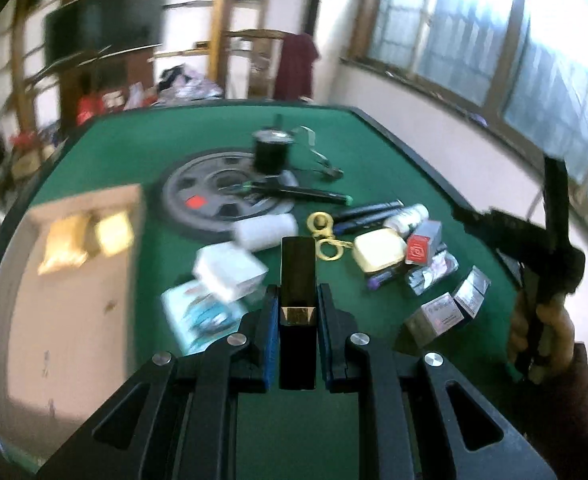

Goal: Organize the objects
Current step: 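Grasp the black gold-banded tube with the left tool while the right tool returns to the pile, then grasp the white medicine box with the right tool while the left tool holds the black tube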

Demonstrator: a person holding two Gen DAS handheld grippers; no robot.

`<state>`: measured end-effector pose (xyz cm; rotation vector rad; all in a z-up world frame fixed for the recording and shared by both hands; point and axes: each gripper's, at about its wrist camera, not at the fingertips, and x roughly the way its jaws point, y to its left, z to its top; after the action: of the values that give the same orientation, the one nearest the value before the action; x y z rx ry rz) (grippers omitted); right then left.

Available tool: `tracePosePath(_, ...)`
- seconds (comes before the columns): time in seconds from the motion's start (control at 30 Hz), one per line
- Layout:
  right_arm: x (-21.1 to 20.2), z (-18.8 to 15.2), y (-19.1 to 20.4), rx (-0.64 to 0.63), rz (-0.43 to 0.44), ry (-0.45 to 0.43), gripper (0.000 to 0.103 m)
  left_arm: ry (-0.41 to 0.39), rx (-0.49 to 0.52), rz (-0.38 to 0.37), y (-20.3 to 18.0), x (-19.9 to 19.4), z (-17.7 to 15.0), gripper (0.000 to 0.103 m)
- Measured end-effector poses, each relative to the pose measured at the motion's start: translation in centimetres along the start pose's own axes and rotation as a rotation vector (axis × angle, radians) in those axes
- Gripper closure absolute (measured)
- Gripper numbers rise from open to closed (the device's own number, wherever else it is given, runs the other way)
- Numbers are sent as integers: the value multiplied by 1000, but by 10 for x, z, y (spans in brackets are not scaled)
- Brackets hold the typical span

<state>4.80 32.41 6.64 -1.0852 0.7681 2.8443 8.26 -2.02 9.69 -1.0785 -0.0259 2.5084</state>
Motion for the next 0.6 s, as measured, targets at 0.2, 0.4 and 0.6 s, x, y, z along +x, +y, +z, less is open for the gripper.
tracePosePath(0.2,-19,-14,22,-82,25,119,56,-39,-94,-36,30,-18,-19,89)
tracePosePath(0.4,-17,-43,70,-275,59,248,42,-59,-120,-66,40,-27,-33,89)
tracePosePath(0.6,-1,-79,102,-424,15,316,42,-85,-136,-51,56,-40,-40,89)
